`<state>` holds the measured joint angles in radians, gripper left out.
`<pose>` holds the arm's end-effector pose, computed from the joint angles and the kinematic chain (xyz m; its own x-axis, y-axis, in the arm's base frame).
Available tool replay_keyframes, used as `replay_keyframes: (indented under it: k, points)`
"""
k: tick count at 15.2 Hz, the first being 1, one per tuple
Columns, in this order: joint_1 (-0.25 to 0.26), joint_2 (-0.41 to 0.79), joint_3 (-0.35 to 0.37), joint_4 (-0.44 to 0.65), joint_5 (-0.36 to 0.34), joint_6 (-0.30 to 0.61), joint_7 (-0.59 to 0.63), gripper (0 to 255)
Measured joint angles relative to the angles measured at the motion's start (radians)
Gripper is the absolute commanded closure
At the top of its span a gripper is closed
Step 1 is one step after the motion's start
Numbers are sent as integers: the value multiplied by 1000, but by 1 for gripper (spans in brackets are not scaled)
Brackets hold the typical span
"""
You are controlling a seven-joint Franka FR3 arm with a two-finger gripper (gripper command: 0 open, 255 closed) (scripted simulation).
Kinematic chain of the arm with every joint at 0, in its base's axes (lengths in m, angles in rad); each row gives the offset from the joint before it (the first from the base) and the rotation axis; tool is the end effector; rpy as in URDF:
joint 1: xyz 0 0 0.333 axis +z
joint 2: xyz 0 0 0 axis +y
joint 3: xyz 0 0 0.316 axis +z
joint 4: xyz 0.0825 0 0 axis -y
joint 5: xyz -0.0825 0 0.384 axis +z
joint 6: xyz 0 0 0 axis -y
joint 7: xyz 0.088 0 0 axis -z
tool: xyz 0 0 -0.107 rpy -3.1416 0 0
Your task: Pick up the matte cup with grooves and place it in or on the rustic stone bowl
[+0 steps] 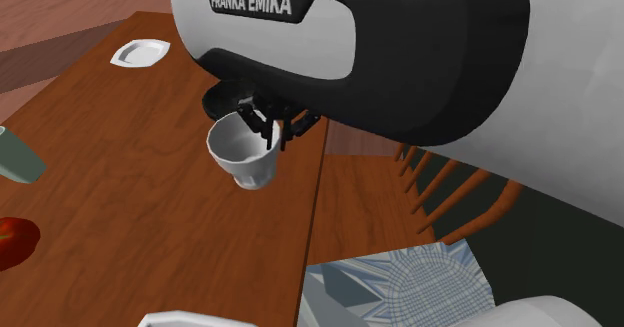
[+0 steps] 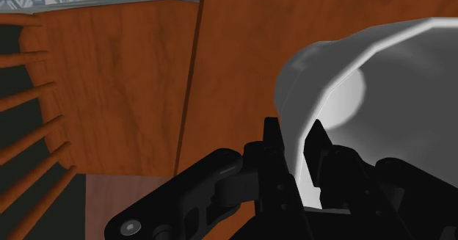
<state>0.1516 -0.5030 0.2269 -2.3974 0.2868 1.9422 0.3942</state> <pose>0.3684 0.1747 0.4982 0.9901 -0.1370 -0.0308 -0.1402 -0.9767 -0.1622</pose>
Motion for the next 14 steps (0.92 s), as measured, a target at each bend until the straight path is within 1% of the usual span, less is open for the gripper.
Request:
replay_keyframes:
  k: [5, 8, 12, 14]
  points:
    - [-21, 151, 5, 152, -31, -1, 8, 255]
    - [-37, 284, 8, 288, -63, -5, 15, 255]
    - [-46, 432, 10, 454, -100, -25, 28, 255]
    - [-44, 528, 16, 575, -126, -51, 49, 255]
